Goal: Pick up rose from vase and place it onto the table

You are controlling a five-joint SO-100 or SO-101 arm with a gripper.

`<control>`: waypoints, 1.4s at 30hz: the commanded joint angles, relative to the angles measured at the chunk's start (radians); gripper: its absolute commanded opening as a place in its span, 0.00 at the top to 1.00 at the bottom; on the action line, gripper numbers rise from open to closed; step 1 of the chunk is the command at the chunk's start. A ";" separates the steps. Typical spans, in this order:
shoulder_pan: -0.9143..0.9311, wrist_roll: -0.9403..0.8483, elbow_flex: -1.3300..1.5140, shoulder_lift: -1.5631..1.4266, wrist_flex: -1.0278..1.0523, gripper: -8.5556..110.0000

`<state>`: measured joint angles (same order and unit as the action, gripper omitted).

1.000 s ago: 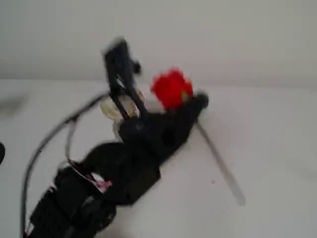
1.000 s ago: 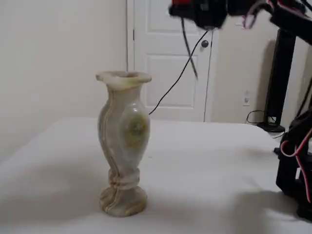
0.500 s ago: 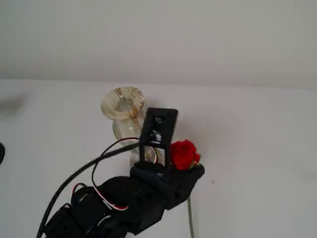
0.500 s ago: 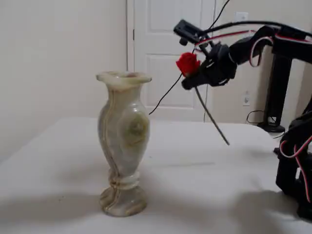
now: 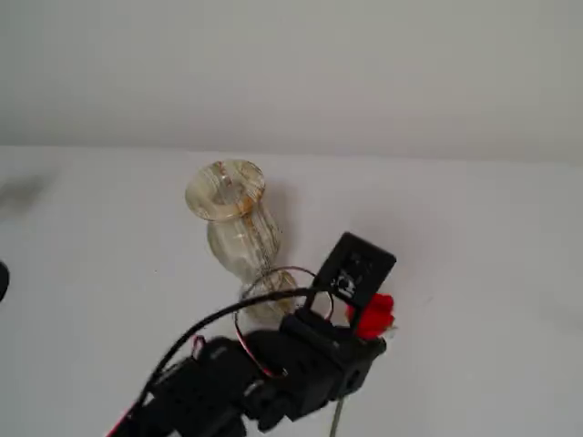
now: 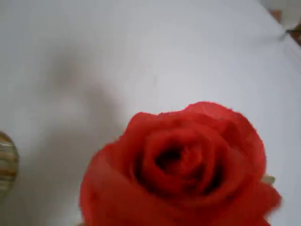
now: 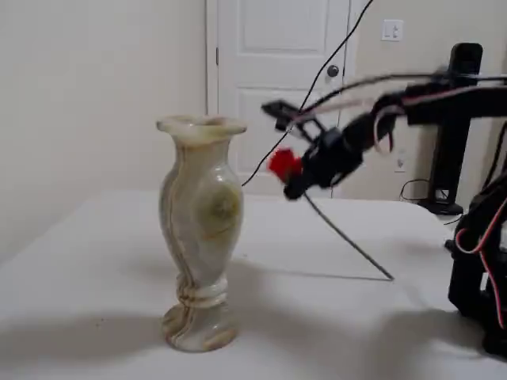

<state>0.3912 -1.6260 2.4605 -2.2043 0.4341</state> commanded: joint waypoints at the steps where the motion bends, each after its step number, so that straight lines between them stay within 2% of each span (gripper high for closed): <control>1: -0.046 -0.072 0.156 0.031 -0.382 0.93; 11: -0.077 -0.161 0.110 0.377 -0.804 0.87; 15: -0.048 -0.202 0.055 0.522 -0.911 0.76; 20: -0.015 -0.276 0.038 0.765 -1.236 0.59; 24: 0.006 -0.325 0.031 0.819 -1.301 0.57; 28: 0.008 -0.287 0.034 0.680 -1.184 0.62; 33: -0.049 -0.167 0.023 0.308 -0.833 0.67; 38: -0.149 -0.066 0.021 -0.083 -0.482 0.78; 42: -0.230 0.080 0.020 -0.356 -0.238 0.88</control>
<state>0.2240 -1.6659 2.5403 -2.2381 -0.0322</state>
